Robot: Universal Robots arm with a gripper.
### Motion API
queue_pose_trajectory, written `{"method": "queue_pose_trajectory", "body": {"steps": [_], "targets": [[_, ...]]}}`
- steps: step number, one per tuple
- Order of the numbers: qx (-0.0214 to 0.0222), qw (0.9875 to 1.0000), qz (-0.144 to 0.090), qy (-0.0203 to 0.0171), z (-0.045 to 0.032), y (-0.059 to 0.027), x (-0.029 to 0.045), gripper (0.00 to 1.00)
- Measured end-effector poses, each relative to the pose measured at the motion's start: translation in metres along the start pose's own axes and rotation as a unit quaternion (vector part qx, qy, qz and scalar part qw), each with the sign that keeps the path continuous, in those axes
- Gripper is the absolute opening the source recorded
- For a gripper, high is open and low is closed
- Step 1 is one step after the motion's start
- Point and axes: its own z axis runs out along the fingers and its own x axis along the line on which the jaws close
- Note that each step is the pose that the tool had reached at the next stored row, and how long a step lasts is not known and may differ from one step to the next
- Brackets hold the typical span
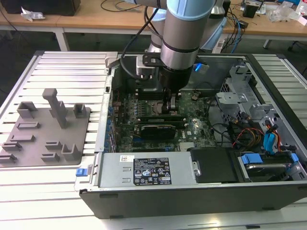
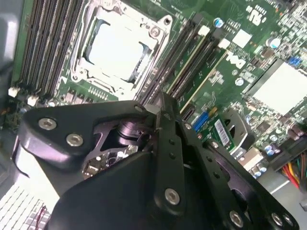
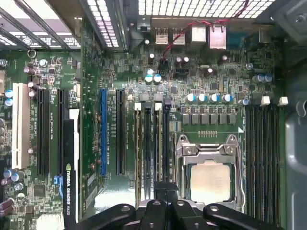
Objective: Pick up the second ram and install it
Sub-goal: 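Press down the second ram until it locks into place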
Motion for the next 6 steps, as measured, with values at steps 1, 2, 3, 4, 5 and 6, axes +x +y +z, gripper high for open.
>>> {"method": "queue_pose_trajectory", "body": {"steps": [1,2,3,4,5,6], "targets": [[0.0000,1.0000,0.000,0.0000,0.0000,0.0000,0.0000,0.08],[0.0000,1.0000,0.000,0.0000,0.0000,-0.0002,0.0000,0.08],[0.0000,1.0000,0.000,0.0000,0.0000,-0.0004,0.0000,0.08],[0.0000,1.0000,0.000,0.0000,0.0000,-0.0005,0.0000,0.08],[0.0000,1.0000,0.000,0.0000,0.0000,-0.0005,0.0000,0.08],[0.0000,1.0000,0.000,0.0000,0.0000,-0.0006,0.0000,0.08]]}}
